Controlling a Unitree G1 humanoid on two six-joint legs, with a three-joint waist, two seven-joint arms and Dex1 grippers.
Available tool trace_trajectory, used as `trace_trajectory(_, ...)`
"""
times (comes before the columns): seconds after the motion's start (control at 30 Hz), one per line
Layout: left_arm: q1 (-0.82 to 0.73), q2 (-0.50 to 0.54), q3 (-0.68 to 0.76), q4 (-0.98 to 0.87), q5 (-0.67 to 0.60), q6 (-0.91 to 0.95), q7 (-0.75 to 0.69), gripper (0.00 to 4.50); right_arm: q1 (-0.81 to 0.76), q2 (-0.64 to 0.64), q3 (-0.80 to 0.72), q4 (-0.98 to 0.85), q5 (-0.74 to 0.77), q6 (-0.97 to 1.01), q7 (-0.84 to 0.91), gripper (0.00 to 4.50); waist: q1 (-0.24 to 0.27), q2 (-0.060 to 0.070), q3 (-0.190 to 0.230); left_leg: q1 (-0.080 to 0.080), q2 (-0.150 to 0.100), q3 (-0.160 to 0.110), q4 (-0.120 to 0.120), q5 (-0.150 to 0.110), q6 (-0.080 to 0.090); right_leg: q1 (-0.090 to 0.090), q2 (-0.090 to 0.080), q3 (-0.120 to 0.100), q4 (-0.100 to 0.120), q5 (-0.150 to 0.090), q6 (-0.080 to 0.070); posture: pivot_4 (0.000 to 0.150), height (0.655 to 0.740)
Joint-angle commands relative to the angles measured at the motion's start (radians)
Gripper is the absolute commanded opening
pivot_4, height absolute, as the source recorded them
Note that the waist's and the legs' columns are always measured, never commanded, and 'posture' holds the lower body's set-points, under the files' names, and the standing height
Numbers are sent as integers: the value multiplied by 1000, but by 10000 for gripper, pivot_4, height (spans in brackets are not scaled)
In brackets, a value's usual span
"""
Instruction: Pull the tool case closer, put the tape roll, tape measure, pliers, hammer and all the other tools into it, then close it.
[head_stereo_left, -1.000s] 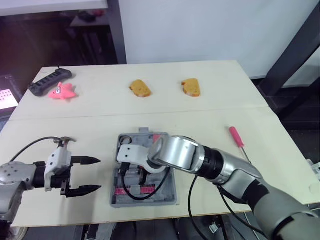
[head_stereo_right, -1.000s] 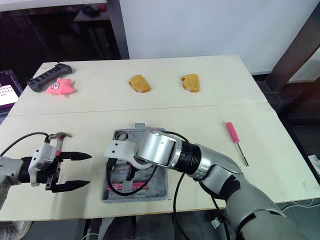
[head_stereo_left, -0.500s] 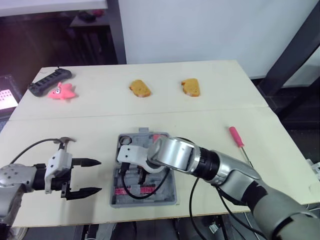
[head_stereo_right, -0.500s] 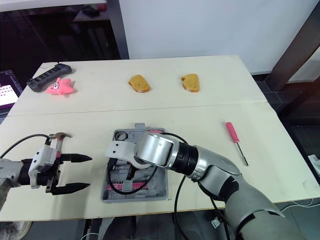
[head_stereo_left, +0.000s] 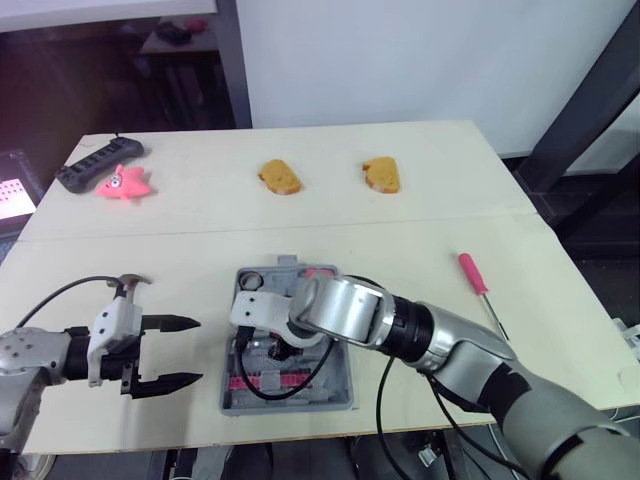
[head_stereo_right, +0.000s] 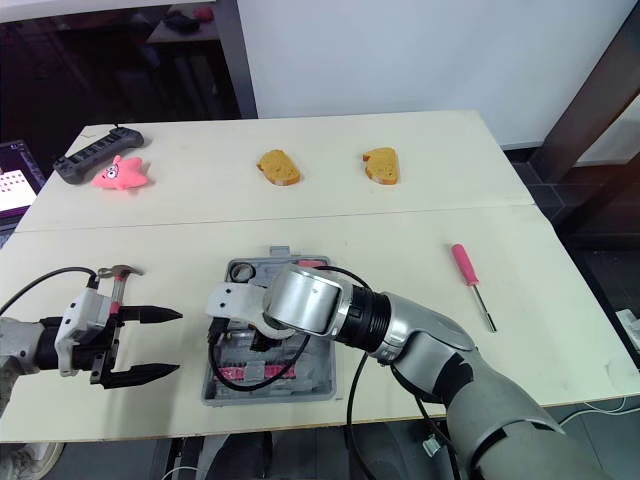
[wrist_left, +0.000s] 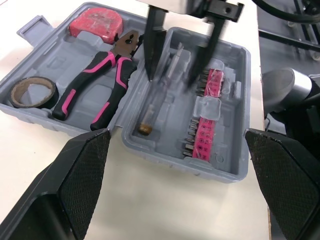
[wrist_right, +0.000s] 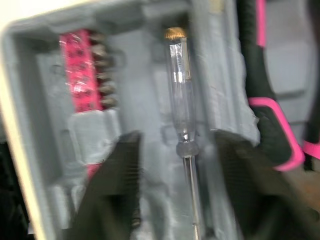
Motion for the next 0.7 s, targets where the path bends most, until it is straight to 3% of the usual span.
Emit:
trace_trajectory(0.03,-1,13,19,-23,-13,5,-8,45000,-3,9,-28,-23,-10,-13,-2,41439,1,0,0,0,0,0,0,0,0,0,0,0,0,0,0,1500,7400)
trace_trajectory(0.07,-1,14,19,-25,-14,7,-8,45000,-5,8,-35,-28,-9,-11,-1,44710,1,0,0,0,0,0,0,0,0,0,0,0,0,0,0,1500,7400)
trace_trajectory(0.4,2,14,22,-34,-13,18,-8,45000,52,-28,-152,-124,4,-30,-5,44710,3,0,0,0,0,0,0,0,0,0,0,0,0,0,0,1500,7400)
trace_trajectory(0.5,-1,15,21,-32,-12,19,-9,45000,121,-50,-160,-166,-12,-151,8,36012,3,0,0,0,0,0,0,0,0,0,0,0,0,0,0,1500,7400)
trace_trajectory(0.67,-8,18,23,-27,-12,22,-10,45000,248,-87,-209,-198,-43,-362,16,9494,4,0,0,0,0,0,0,0,0,0,0,0,0,0,0,1500,7400)
trace_trajectory(0.7,-9,18,23,-26,-11,23,-10,45000,274,-104,-217,-205,-53,-401,20,6202,4,-1,0,0,0,0,0,0,0,0,0,0,0,0,0,1500,7400)
